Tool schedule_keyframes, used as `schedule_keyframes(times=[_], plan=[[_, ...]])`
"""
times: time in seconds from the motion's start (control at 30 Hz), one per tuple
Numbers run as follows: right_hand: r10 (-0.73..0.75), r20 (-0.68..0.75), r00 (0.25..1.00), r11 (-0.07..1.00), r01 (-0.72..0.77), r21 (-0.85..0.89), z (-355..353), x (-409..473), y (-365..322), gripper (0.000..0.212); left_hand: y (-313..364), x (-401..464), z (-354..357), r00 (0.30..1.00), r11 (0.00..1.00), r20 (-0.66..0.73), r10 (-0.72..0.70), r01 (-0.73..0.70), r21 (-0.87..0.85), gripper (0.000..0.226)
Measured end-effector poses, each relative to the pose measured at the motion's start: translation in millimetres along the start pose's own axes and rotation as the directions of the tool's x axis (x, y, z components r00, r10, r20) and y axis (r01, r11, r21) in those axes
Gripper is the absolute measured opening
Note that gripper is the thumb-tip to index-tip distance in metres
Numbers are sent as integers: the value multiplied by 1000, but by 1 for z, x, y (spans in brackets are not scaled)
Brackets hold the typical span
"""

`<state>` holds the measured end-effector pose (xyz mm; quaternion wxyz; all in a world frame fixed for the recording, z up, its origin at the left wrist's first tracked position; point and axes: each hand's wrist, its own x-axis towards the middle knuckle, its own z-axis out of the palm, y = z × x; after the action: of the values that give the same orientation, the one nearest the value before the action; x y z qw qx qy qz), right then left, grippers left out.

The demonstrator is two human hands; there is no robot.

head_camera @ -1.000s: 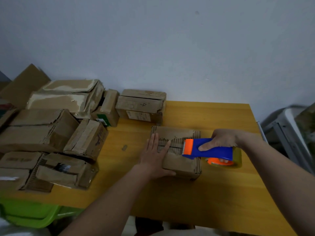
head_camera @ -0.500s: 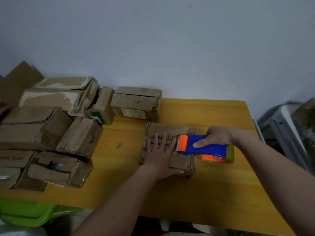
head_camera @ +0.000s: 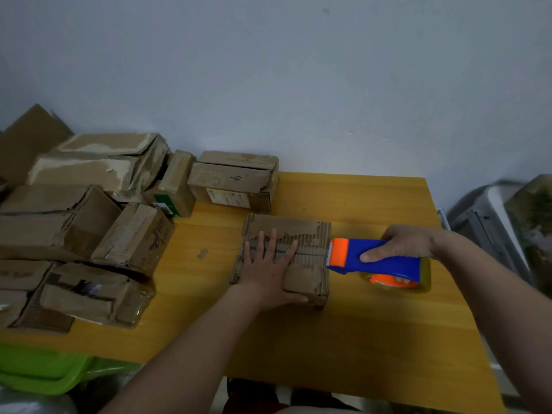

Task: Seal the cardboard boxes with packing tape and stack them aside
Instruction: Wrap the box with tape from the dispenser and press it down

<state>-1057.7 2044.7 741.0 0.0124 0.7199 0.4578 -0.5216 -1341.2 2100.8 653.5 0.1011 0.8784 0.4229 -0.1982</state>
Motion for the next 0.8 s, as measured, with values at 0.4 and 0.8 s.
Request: schedule_keyframes(times=[0.4,0.8], plan=[[-57,16,998,991,55,119,22,18,-8,61,5,0,-15,998,997,-21,66,-65,44,131],[-49,79,996,992,39,116,11,19,2,64,39,20,-4,995,997,-75,73,-75,-26,111]])
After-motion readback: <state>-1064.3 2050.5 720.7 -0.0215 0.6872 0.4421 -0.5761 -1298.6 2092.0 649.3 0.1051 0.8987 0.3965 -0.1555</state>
